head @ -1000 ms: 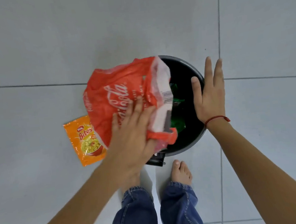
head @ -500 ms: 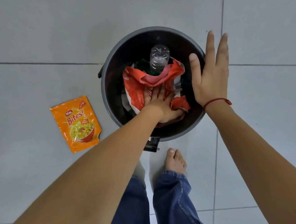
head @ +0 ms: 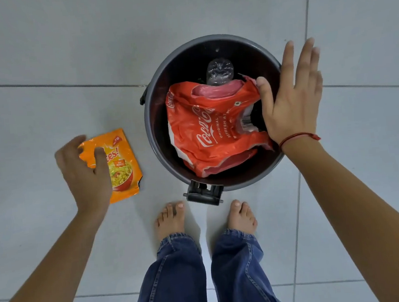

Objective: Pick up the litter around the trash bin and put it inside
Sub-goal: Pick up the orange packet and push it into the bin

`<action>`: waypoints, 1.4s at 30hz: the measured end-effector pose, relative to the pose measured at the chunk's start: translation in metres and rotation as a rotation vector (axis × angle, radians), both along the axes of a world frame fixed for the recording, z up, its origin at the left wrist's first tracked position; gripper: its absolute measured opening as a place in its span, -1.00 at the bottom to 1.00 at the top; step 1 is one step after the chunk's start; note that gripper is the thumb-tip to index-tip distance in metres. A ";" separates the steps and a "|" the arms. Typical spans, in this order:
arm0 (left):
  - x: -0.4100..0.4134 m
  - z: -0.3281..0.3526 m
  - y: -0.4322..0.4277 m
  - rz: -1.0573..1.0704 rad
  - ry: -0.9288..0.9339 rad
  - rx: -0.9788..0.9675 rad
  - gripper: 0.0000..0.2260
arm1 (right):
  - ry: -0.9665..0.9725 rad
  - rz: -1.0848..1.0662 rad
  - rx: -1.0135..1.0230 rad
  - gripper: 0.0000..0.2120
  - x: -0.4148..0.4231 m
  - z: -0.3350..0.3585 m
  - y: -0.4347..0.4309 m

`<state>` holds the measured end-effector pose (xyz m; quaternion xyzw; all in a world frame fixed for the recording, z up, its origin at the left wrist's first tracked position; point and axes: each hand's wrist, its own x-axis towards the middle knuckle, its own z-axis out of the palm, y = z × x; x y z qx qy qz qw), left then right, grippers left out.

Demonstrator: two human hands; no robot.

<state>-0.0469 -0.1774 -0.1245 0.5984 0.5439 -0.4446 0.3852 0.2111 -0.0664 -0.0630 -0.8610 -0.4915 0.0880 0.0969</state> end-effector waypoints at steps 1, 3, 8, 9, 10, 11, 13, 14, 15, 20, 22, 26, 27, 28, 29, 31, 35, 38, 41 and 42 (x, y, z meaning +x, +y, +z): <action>-0.005 -0.009 0.001 -0.004 0.007 0.025 -0.55 | -0.019 0.001 -0.006 -0.35 0.000 0.000 0.000; -0.014 -0.035 -0.006 -0.046 -0.006 0.069 -0.54 | -0.072 0.010 -0.012 -0.33 0.000 -0.002 0.000; -0.037 -0.096 -0.034 -0.026 -0.020 0.085 -0.53 | -0.212 0.038 -0.014 -0.28 -0.001 -0.007 -0.001; -0.041 -0.104 -0.037 -0.002 -0.031 0.093 -0.53 | -0.227 0.040 -0.013 -0.28 -0.001 -0.007 -0.001; -0.044 -0.112 -0.040 0.010 -0.040 0.108 -0.52 | -0.238 0.042 -0.012 -0.28 0.000 -0.008 -0.001; -0.046 -0.117 -0.043 0.009 -0.044 0.114 -0.52 | -0.244 0.041 -0.012 -0.27 0.000 -0.009 0.000; -0.047 -0.121 -0.046 0.061 -0.050 0.108 -0.51 | -0.237 0.039 -0.006 -0.27 -0.001 -0.009 0.000; -0.047 -0.121 -0.047 0.109 -0.051 0.122 -0.50 | -0.229 0.035 -0.001 -0.27 -0.001 -0.009 0.000; -0.046 -0.120 -0.049 0.150 -0.046 0.144 -0.49 | -0.220 0.031 0.004 -0.28 -0.001 -0.009 -0.001; -0.045 -0.112 -0.044 0.189 -0.059 0.124 -0.48 | -0.214 0.028 -0.023 -0.30 -0.002 -0.008 0.000; -0.043 -0.100 -0.042 0.166 -0.017 0.082 -0.50 | -0.211 0.022 -0.035 -0.31 -0.003 -0.006 0.001; -0.021 -0.048 -0.013 0.168 -0.023 0.047 -0.55 | -0.190 0.015 -0.058 -0.33 -0.003 -0.006 0.000; -0.009 -0.035 0.008 0.137 -0.075 0.119 -0.55 | -0.182 0.013 -0.062 -0.33 -0.003 -0.006 0.001; 0.006 -0.022 0.034 0.018 -0.158 0.234 -0.51 | -0.173 0.010 -0.066 -0.33 -0.003 -0.005 0.001; 0.023 -0.007 0.060 -0.129 -0.271 0.356 -0.45 | -0.167 0.008 -0.071 -0.34 -0.003 -0.004 0.001; 0.054 0.020 0.101 -0.248 -0.432 0.513 -0.37 | -0.163 0.005 -0.078 -0.35 -0.004 -0.004 0.001; 0.087 0.033 0.129 -0.248 -0.385 0.277 -0.37 | -0.154 0.002 -0.082 -0.35 -0.004 -0.004 0.001; 0.093 0.026 0.136 -0.377 -0.281 0.123 -0.32 | -0.147 0.005 -0.096 -0.35 -0.003 -0.004 0.001; 0.092 0.036 0.142 -0.405 -0.323 0.159 -0.31 | -0.149 0.008 -0.150 -0.36 -0.004 0.000 0.002; 0.089 0.041 0.144 -0.391 -0.349 0.187 -0.32 | -0.150 0.015 -0.175 -0.36 -0.005 0.001 0.003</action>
